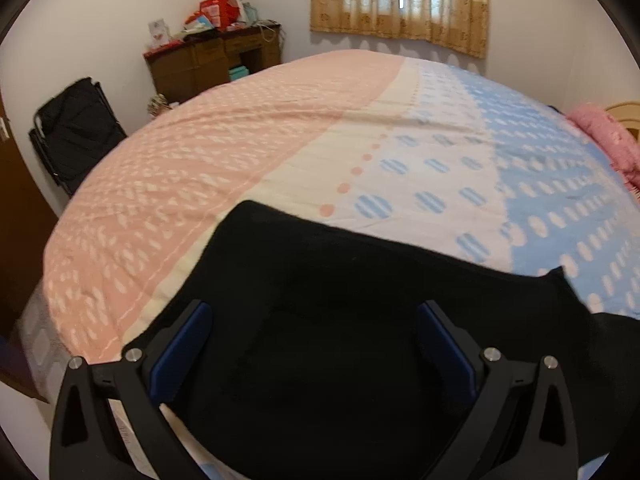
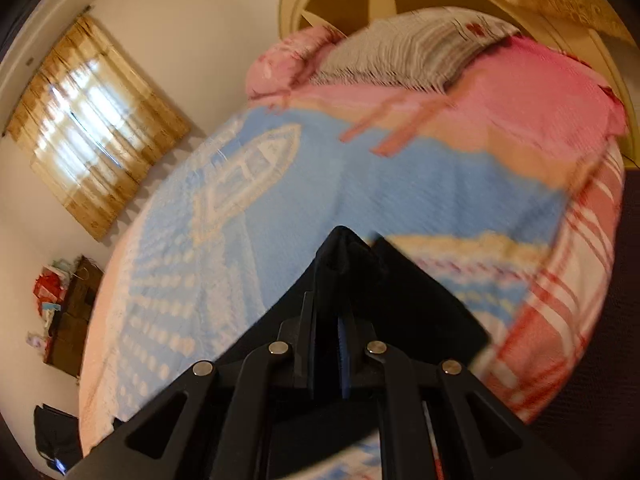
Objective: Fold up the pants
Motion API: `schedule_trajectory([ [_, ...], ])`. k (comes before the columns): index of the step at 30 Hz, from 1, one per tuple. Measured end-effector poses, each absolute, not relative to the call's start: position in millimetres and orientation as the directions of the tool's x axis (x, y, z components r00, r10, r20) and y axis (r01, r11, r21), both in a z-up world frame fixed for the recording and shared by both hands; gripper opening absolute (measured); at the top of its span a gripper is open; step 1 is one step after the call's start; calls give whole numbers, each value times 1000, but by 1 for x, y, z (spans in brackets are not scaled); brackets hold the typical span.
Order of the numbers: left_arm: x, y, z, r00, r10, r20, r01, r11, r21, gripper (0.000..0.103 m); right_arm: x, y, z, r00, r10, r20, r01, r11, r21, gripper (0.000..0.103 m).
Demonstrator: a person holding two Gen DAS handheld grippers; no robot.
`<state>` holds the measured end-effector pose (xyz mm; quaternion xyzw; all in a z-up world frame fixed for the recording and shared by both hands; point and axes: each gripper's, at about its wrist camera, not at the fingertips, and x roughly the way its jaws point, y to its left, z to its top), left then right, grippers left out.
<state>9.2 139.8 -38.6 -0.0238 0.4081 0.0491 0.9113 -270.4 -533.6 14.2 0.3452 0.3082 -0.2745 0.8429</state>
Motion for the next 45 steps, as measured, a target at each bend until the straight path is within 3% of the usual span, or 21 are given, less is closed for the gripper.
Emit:
schedule_trajectory([
  [2, 9, 139, -35, 660, 26, -750, -87, 995, -41, 103, -272, -532, 5, 635, -241, -734, 684, 618, 389, 9],
  [9, -3, 114, -22, 669, -87, -738, 50, 996, -73, 103, -303, -536, 6, 711, -279, -646, 672, 540, 507, 15],
  [14, -11, 95, -15, 693, -72, -717, 115, 993, 11, 103, -310, -534, 6, 699, -278, -659, 680, 544, 492, 18],
  [22, -7, 87, -20, 673, -85, -735, 124, 992, -1, 103, -308, -518, 25, 697, -368, -615, 675, 628, 388, 18],
  [33, -19, 69, -24, 651, -148, -745, 201, 979, -19, 103, -299, -524, 6, 719, -254, -647, 644, 594, 482, 18],
  [42, -22, 62, -27, 641, -152, -752, 215, 976, -14, 103, -275, -516, 8, 683, -275, -677, 646, 659, 384, 18],
  [43, -21, 63, -27, 641, -150, -753, 212, 977, -15, 103, -272, -517, 10, 671, -279, -687, 654, 658, 372, 18],
  [45, -21, 64, -28, 639, -151, -754, 208, 978, -19, 103, -265, -517, 18, 693, -256, -674, 630, 670, 393, 3],
])
